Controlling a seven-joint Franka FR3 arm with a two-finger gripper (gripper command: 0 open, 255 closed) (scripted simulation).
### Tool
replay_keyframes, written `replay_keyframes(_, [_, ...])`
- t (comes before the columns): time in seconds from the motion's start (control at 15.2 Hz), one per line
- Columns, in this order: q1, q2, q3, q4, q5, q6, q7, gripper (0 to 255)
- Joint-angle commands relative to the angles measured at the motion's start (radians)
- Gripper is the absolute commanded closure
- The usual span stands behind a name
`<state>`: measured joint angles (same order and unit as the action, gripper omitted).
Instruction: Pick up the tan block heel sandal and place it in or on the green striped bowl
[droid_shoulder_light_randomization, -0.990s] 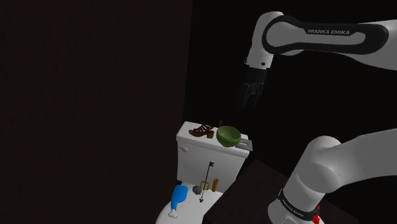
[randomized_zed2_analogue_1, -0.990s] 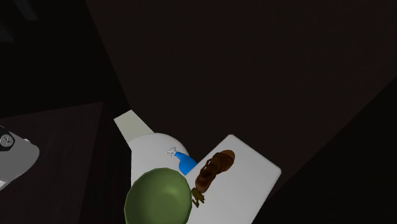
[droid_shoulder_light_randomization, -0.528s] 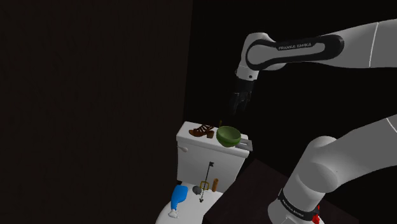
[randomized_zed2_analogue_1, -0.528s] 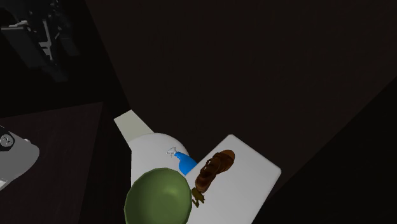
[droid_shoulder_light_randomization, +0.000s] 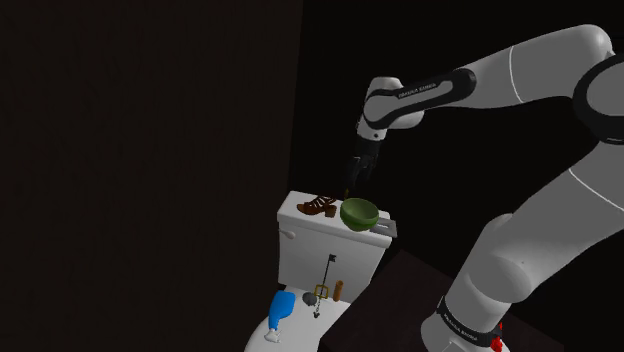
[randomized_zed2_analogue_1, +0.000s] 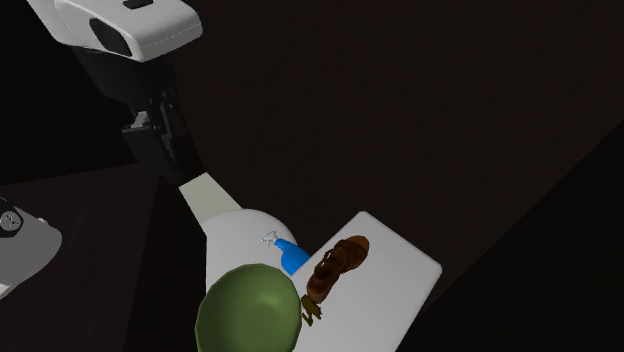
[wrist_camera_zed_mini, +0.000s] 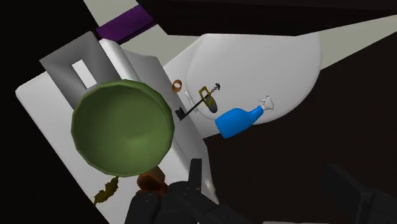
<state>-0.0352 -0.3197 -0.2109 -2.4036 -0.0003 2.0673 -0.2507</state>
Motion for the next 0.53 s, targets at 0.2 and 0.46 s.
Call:
replay_keyframes(0.2, [0.006, 0.193, -0.041, 0.074, 0.050, 0.130, -0.096, 0])
replay_keyframes(0.46, [0.002, 0.352, -0.059, 0.161, 0.113, 0.205, -0.181, 0])
